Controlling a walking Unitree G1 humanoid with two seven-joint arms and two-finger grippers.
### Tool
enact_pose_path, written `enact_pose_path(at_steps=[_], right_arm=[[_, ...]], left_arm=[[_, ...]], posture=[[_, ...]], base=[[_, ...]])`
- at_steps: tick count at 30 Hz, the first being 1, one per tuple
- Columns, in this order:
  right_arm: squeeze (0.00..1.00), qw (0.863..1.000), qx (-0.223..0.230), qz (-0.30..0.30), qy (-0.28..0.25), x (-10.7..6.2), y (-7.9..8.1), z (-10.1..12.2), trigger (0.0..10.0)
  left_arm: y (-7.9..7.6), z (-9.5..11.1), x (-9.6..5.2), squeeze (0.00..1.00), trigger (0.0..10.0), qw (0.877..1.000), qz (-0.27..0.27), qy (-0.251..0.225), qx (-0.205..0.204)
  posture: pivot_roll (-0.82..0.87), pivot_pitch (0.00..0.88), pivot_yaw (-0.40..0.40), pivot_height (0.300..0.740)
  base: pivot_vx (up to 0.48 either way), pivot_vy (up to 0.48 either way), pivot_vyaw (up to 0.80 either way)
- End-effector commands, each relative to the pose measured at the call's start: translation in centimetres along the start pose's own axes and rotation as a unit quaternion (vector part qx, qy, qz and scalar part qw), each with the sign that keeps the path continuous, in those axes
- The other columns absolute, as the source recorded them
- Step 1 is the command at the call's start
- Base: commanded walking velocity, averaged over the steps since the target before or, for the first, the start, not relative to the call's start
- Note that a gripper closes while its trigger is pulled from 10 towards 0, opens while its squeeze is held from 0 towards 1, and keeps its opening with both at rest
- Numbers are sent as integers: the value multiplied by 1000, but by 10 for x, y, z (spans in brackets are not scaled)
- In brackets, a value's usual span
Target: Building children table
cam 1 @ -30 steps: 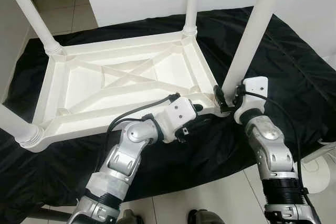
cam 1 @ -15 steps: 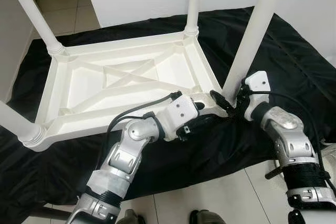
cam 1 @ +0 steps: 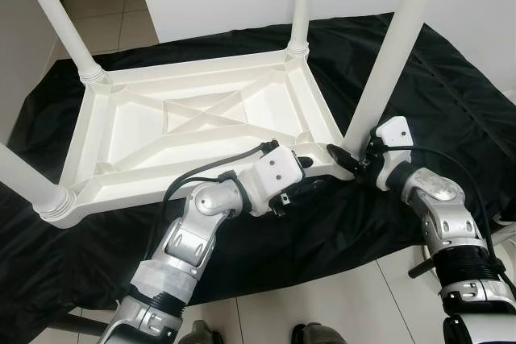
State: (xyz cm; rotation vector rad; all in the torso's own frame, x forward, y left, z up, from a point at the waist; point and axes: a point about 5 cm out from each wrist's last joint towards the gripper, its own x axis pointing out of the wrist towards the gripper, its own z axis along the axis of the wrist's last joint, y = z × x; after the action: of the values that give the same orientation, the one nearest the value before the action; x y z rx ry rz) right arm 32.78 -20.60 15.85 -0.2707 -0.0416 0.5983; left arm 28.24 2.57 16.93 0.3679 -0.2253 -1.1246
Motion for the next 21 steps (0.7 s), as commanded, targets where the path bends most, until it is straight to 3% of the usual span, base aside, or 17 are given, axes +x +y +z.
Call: enact_pose_path(at_steps=[1, 6, 16, 18, 19, 21], right_arm=[[0, 1000, 14, -3, -10, -2, 8, -6, 10000], [0, 997, 61, -41, -10, -1, 17, -9, 10000], [0, 981, 90, -168, -31, 4, 46, -4, 10000], [0, 967, 97, -236, -29, 3, 52, -5, 10000], [0, 967, 97, -236, -29, 3, 52, -5, 10000], [0, 949, 111, -294, -20, 1, 59, -7, 10000]], left_arm=[[0, -5, 0, 0, 10000, 999, 36, 6, -4], [0, -5, 0, 0, 10000, 999, 35, 6, -5], [9, -18, -6, 0, 10000, 996, 82, 15, -43], [15, -26, -10, 0, 10000, 993, 106, 32, -46], [15, -26, -10, 0, 10000, 993, 106, 32, -46], [18, -32, -13, 0, 10000, 991, 118, 44, -46]], posture=[[-140, 50, 73, 740], [-146, 55, 71, 740], [-159, 63, 70, 740], [-159, 65, 71, 740], [-159, 65, 71, 740], [-157, 65, 74, 740]], base=[[0, 0, 0], [0, 0, 0], [0, 0, 0], [0, 0, 0], [0, 0, 0], [0, 0, 0]])
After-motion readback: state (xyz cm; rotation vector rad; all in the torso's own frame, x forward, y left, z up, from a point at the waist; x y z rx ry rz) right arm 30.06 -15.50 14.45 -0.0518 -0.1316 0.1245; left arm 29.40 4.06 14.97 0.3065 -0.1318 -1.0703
